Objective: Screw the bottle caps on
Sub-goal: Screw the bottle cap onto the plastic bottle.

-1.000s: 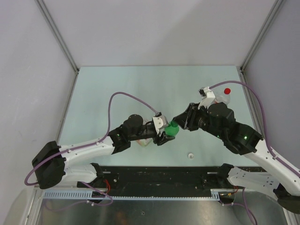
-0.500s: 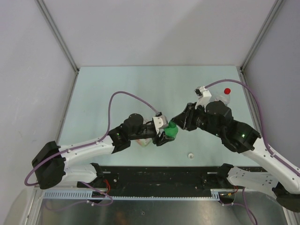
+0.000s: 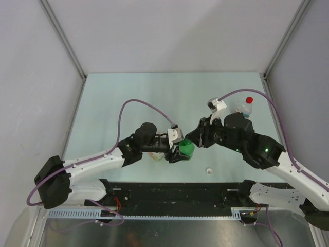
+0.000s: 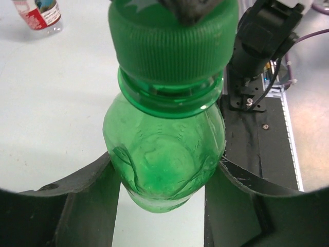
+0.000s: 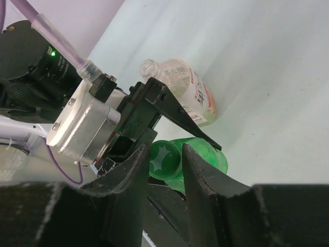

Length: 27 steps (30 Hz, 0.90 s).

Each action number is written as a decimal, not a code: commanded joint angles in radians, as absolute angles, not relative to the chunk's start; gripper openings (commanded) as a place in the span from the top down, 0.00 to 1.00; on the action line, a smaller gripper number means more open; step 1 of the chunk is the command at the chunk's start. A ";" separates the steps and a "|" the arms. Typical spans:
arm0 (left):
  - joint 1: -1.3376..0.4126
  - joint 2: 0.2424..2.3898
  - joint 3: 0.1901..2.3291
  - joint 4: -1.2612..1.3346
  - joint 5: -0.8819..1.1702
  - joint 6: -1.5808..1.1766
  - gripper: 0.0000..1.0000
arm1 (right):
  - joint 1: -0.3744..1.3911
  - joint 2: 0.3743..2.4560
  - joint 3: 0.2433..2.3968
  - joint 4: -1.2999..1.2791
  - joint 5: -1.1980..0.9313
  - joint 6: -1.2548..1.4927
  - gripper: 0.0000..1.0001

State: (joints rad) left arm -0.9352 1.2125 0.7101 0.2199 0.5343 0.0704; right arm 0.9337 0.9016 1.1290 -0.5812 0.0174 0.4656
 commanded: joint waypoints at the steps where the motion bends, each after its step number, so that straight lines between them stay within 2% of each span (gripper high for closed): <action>1: -0.928 1.169 0.764 0.302 0.628 0.096 1.00 | 0.949 0.853 1.143 -0.559 0.056 0.454 0.62; 11: -0.928 1.171 0.744 0.300 0.701 0.138 1.00 | 0.949 0.784 1.143 -0.490 0.111 0.450 0.44; 18: -0.928 1.172 0.744 0.298 0.691 0.144 1.00 | 0.948 0.798 1.143 -0.509 -0.081 0.391 0.33; 22: -0.928 1.175 0.749 0.291 0.688 0.147 1.00 | 0.948 0.820 1.145 -0.554 -0.148 0.392 0.32; 27: -0.928 1.187 0.759 0.277 0.682 0.144 1.00 | 0.947 0.837 1.144 -0.584 -0.156 0.395 0.35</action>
State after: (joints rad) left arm -0.9333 1.1965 0.7132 0.2600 0.6662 0.1158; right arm 0.9432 0.8330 1.1282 -0.5655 -0.1120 0.4129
